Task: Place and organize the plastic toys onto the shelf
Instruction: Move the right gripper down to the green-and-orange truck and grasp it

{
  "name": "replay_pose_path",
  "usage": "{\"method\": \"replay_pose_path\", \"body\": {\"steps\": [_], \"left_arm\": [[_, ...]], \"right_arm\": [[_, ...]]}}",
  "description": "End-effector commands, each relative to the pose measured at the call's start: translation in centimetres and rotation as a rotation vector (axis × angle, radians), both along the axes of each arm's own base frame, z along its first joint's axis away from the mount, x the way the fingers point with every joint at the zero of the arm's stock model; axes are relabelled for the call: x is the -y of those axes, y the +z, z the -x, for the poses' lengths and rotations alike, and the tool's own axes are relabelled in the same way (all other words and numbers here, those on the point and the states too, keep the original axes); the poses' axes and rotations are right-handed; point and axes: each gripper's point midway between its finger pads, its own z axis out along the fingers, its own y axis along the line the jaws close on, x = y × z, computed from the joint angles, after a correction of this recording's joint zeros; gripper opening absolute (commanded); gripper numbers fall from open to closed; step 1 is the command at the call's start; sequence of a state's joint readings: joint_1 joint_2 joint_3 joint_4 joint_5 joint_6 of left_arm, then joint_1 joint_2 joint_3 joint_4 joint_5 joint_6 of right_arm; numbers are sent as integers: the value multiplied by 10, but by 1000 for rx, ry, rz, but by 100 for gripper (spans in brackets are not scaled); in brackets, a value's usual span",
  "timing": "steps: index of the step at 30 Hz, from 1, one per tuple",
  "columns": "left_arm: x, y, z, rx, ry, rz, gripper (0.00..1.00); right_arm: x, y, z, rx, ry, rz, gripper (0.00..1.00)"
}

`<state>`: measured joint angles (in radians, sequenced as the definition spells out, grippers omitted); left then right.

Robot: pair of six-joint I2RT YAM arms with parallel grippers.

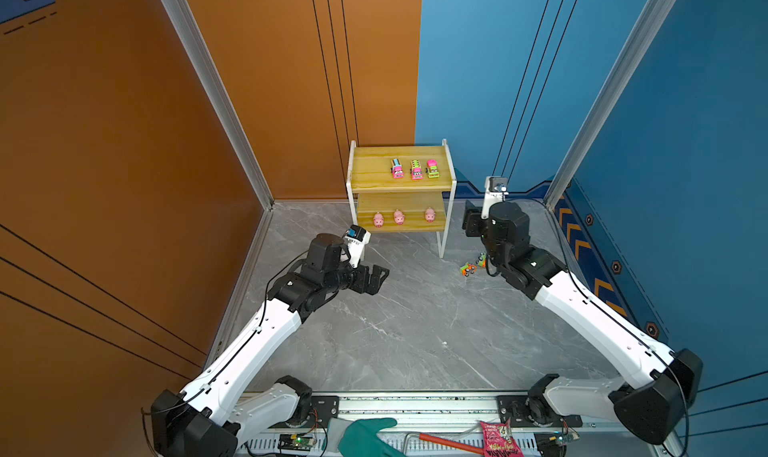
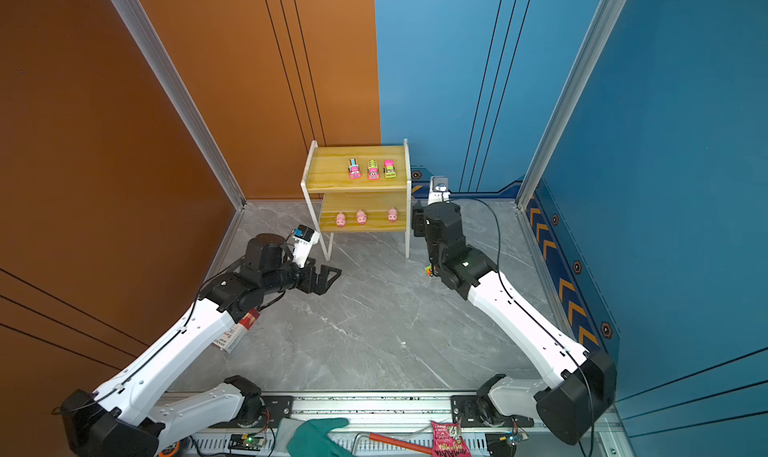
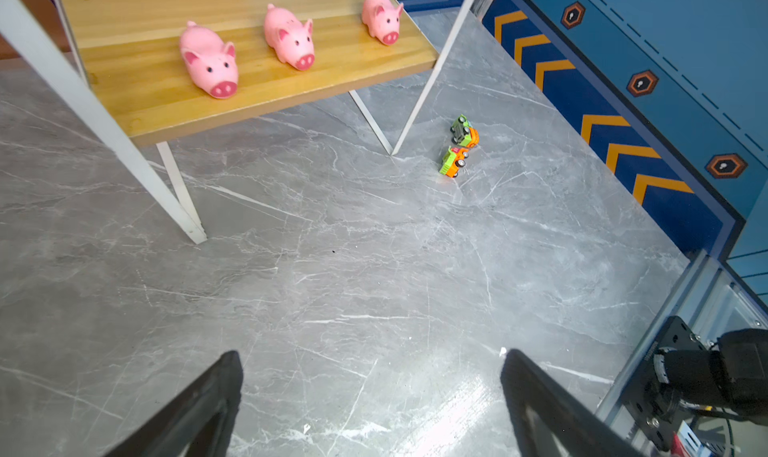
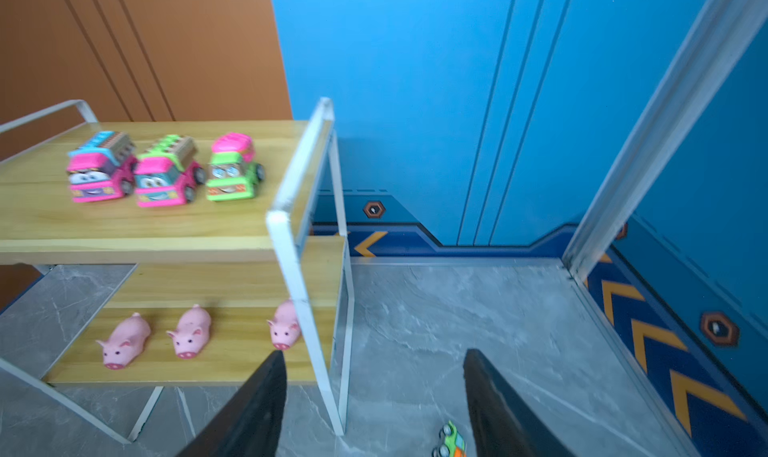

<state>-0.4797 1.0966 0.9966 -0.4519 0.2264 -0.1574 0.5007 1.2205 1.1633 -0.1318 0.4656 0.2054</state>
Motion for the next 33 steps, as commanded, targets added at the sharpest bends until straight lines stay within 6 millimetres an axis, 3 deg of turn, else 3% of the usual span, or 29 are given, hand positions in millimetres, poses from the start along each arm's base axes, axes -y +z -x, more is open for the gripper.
{"method": "replay_pose_path", "body": {"steps": [1,4,7,17,21,27,33], "left_arm": [[6,-10,1,-10,2,-40,98],[14,-15,5,-21,-26,-54,98],[19,-20,8,-37,-47,-68,98],[33,-30,20,-71,-114,-111,98],[37,-36,22,-94,-131,-115,98],[39,-41,24,-115,-143,-112,98],[36,-39,22,-114,-133,-107,98]], "right_arm": [[36,-55,16,-139,-39,-194,67],[60,-108,18,-261,-91,-247,67],[76,-147,12,-338,-143,-300,68],[76,-228,-44,-557,-128,-355,75],[72,-250,-58,-595,-126,-365,75],[69,-263,-75,-618,-140,-344,76],[64,-285,-81,-676,-150,-326,74]]}}
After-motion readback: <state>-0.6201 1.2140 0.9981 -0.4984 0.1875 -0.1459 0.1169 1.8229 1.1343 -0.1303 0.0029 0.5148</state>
